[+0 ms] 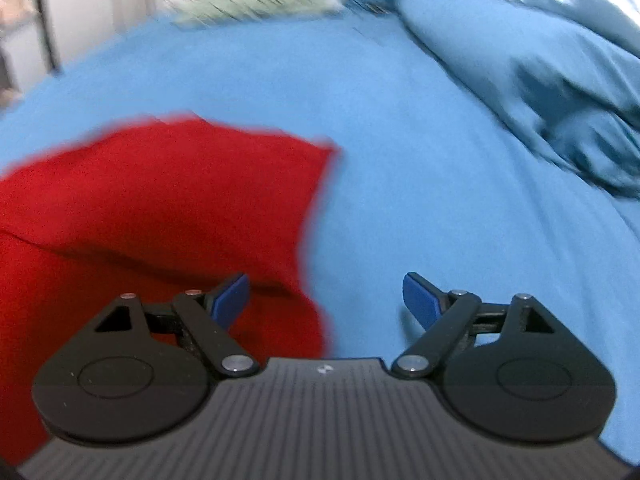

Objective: Fold small clothes

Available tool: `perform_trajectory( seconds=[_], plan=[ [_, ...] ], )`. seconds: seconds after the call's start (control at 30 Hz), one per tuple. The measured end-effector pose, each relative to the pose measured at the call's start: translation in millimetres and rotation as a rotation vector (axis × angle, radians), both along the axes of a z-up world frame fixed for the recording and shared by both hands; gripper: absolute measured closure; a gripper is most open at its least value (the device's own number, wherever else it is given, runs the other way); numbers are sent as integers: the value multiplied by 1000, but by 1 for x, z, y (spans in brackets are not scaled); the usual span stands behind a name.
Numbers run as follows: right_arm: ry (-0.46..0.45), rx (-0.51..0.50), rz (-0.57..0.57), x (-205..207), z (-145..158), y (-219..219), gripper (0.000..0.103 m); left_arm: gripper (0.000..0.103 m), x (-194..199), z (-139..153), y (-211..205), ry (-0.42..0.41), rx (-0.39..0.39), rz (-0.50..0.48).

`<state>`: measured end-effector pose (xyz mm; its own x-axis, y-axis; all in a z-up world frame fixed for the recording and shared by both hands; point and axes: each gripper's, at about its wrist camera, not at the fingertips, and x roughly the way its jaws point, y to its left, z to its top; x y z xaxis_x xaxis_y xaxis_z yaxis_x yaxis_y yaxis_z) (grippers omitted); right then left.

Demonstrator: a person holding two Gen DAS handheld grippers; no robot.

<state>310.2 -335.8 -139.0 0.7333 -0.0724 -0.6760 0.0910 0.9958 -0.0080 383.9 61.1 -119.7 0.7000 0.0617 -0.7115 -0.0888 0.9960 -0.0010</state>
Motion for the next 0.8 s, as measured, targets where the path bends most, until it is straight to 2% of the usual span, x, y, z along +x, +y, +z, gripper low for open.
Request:
perform_trajectory(
  seconds=[0.03,0.1,0.17,0.3,0.37,0.47,0.53,0.7,0.8],
  plan=[
    [-28,36,46,5,7,12,0,41,0,6,-5,-19,5,-28],
    [-40,80,106,23,7,34,0,34,6,12,-18,-52,24,-81],
    [-23,112,125,40,-4,49,0,34,19,9,-30,-57,27,-118],
    [79,139,19,57,-43,45,0,34,40,-4,-44,-49,23,-157],
    [45,167,20,46,-45,35,0,34,42,-8,-45,-43,23,-165],
    [61,150,48,44,-34,36,0,34,42,-14,-41,-20,12,-164],
    [11,131,74,46,-24,40,0,34,42,-19,-38,-1,-10,-153],
    [-44,125,22,100,-29,36,0,34,45,-35,-40,55,-29,-141],
    [-3,132,-73,136,-46,20,0,33,48,-37,-42,51,-26,-139]
  ],
)
